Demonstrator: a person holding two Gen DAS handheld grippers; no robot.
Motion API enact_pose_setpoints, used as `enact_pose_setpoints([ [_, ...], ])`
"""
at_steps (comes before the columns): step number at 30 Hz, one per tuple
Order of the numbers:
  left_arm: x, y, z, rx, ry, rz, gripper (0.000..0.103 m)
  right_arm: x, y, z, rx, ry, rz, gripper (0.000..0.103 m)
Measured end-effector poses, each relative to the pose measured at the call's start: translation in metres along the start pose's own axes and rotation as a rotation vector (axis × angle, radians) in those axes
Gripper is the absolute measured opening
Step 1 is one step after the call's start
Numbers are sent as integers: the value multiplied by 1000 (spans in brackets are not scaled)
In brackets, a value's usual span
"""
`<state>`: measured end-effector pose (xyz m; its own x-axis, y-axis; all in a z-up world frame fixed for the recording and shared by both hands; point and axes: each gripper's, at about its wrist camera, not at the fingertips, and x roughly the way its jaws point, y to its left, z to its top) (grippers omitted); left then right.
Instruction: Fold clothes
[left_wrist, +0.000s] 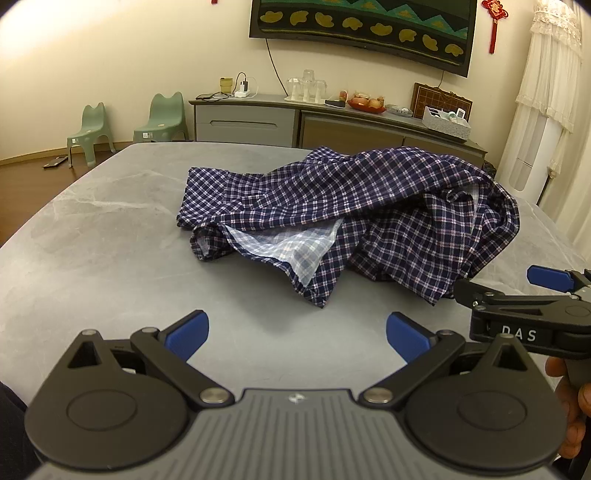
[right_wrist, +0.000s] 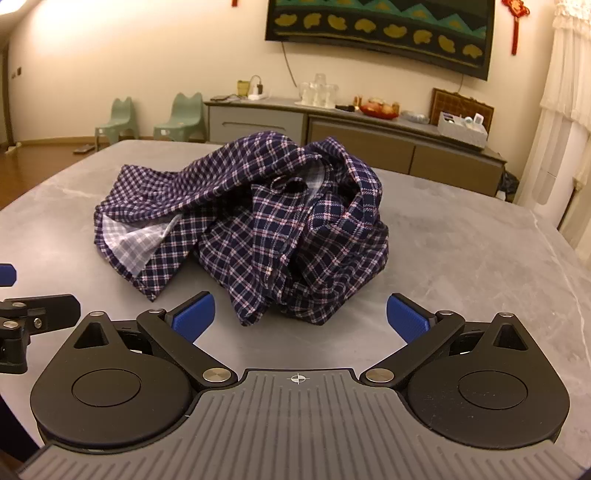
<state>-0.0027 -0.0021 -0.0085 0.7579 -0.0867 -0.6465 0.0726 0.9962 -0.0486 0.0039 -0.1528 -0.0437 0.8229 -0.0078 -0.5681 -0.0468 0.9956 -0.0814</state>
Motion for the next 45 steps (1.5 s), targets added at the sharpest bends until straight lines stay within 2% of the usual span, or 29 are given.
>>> enact_pose_setpoints([
  [9, 4, 4, -2, -25, 16, -33, 103, 4, -1, -2, 0, 7, -2, 101],
  [10, 5, 5, -2, -30, 17, -40, 94, 4, -2, -2, 1, 7, -1, 97],
  [11, 6, 5, -1, -25, 17, -38, 84, 5, -2, -2, 2, 9, 4, 90],
  [12, 6, 6, 0, -19, 17, -35, 59, 5, -4, -2, 6, 15, 17, 54],
  [13, 7, 6, 1, -12, 16, -32, 28, 6, -6, -1, 16, 27, 38, 2],
  [14, 8, 7, 3, -8, 17, -37, 12, 8, -8, -1, 32, 39, 61, 3],
  [15, 8, 8, 7, -7, 12, -37, 1, 9, -11, 0, 51, 45, 84, 0],
  [16, 8, 10, 10, -5, 8, -37, 1, 10, -12, 1, 52, 47, 96, 0],
  [17, 9, 11, 15, 5, 5, -32, 1, 11, -11, 3, 42, 46, 95, 0],
  [18, 10, 11, 22, 22, 4, -22, 8, 13, -11, 5, 34, 44, 93, 1],
  [19, 12, 13, 31, 37, 2, -17, 30, 15, -12, 9, 33, 39, 92, 11],
  [20, 15, 14, 41, 51, -3, -15, 47, 17, -14, 14, 37, 34, 92, 20],
  [21, 18, 15, 52, 69, -21, -6, 80, 18, -16, 20, 37, 26, 91, 48],
  [22, 21, 17, 63, 87, -40, 3, 97, 20, -16, 28, 31, 6, 87, 72],
  [24, 37, 15, 89, 164, -62, 8, 99, 24, -17, 45, 16, -54, 70, 90],
  [26, 62, 17, 104, 202, -58, -5, 99, 33, -15, 62, -35, -97, 58, 96],
  [28, 87, 19, 120, 239, -53, -19, 99, 57, -4, 74, -160, -121, 35, 102],
  [30, 110, 28, 125, 218, -51, -41, 99, 84, 6, 79, -292, -131, 21, 99],
  [31, 118, 35, 124, 193, -54, -64, 98, 98, 8, 81, -346, -125, 32, 73],
  [32, 126, 43, 122, 167, -57, -88, 97, 112, 10, 82, -401, -120, 42, 52],
  [33, 130, 46, 124, 178, -46, -107, 91, 124, 10, 85, -425, -107, 62, 24],
  [34, 134, 49, 125, 191, -34, -125, 87, 133, 5, 93, -397, -86, 91, 20],
  [37, 128, 61, 135, 185, -103, -104, 86, 144, -15, 134, -281, -63, 132, 11],
  [39, 115, 74, 140, 100, -124, -85, 86, 128, -31, 169, -184, -97, 128, 10],
  [41, 100, 88, 143, 1, -136, -82, 86, 84, -42, 201, -128, -200, 102, 9],
  [43, 79, 101, 141, -124, -131, -106, 86, 27, -49, 220, -99, -318, 108, 9],
  [45, 54, 110, 132, -217, -117, -182, 87, -23, -46, 211, -93, -409, 152, 9],
])
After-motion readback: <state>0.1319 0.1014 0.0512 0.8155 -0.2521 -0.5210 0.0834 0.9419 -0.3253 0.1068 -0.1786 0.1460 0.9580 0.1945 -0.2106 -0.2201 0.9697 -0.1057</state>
